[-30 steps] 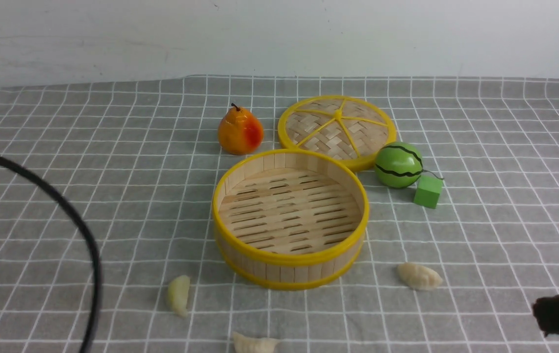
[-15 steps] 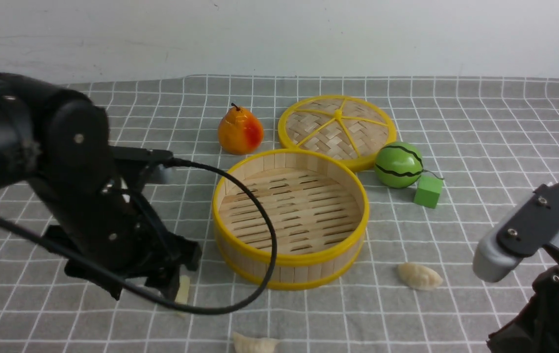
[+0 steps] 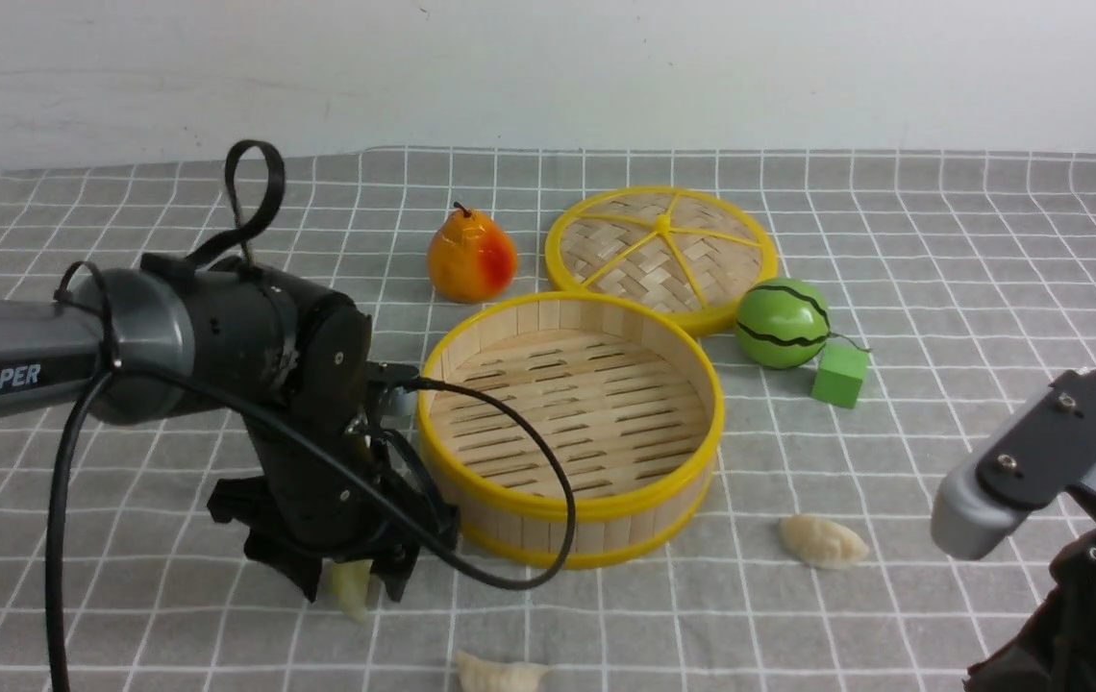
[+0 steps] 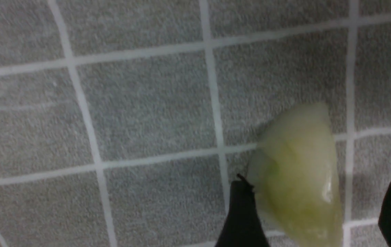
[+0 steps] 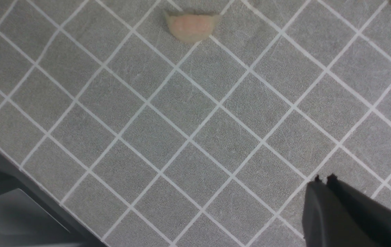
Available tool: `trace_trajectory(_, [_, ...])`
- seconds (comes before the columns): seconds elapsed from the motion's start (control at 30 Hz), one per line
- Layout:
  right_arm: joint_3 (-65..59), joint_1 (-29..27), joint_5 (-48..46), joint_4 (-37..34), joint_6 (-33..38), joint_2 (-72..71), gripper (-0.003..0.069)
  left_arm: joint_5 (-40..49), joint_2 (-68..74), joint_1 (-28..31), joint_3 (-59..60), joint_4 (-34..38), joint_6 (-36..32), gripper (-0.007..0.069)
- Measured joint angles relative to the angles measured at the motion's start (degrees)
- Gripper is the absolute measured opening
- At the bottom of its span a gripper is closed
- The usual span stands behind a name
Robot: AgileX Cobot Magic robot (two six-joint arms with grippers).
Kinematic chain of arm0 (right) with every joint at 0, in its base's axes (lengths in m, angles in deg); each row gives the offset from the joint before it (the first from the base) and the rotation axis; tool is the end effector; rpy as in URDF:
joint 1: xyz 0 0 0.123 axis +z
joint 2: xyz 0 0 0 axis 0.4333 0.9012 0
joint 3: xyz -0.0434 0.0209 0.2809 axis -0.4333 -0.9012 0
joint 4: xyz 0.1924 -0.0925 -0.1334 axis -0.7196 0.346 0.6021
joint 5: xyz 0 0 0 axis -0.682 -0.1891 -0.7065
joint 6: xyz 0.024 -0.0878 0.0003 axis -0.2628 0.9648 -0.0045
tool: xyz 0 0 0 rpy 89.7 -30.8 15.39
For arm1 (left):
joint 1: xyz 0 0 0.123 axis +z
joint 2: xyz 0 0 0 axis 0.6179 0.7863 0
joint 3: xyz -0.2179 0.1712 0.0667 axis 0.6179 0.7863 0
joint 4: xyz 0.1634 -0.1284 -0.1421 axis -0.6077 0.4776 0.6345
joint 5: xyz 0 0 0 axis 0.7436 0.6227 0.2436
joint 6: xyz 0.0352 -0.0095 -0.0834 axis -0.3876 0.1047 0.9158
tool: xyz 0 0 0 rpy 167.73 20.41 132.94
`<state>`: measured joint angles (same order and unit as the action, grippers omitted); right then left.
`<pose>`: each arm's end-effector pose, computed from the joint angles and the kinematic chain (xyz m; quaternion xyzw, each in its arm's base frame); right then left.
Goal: Put the dumplings into the steamer on the table with the grey tablecloth.
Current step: 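Reach for and grasp a dumpling on the table with the left gripper, then place the dumpling into the bamboo steamer basket with the left gripper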
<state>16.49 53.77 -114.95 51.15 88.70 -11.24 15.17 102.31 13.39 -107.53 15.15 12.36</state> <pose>0.1579 0.1008 0.2888 -0.3071 0.9238 0.1169 0.1967 0.3293 -0.1481 0.1676 0.0595 0.9936 -0.0156 0.0948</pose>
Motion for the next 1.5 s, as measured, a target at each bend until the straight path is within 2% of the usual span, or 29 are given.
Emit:
trace_trajectory(0.17, [0.0,0.0,0.0,0.2,0.0,0.0,0.0005,-0.6,0.7,0.0,0.0,-1.1,1.3,0.0409])
trace_trajectory(0.4, [0.0,0.0,0.2,0.5,0.0,0.0,0.0013,0.5,1.3,0.0,-0.7,-0.9,2.1,0.0241])
trace_trajectory(0.67, [0.0,0.0,0.4,0.6,0.0,0.0,0.0020,9.1,-1.8,-0.9,-7.8,-1.2,-1.3,0.0241])
trace_trajectory(0.83, [0.0,0.0,2.0,0.6,0.0,0.0,0.0021,12.2,-3.1,-5.2,-22.9,-1.4,-3.2,0.0241])
trace_trajectory(0.97, [0.0,0.0,2.1,0.6,0.0,0.0,0.0021,12.9,2.7,-7.2,-33.3,-0.2,-2.4,0.0241])
trace_trajectory(1.27, [0.0,0.0,-1.4,0.6,0.0,0.0,0.0031,13.6,21.3,-7.5,-50.7,0.6,2.0,0.0241])
trace_trajectory(1.5, [0.0,0.0,-3.0,0.6,0.0,0.0,0.0041,13.3,28.7,-7.5,-57.1,0.6,2.5,0.0241])
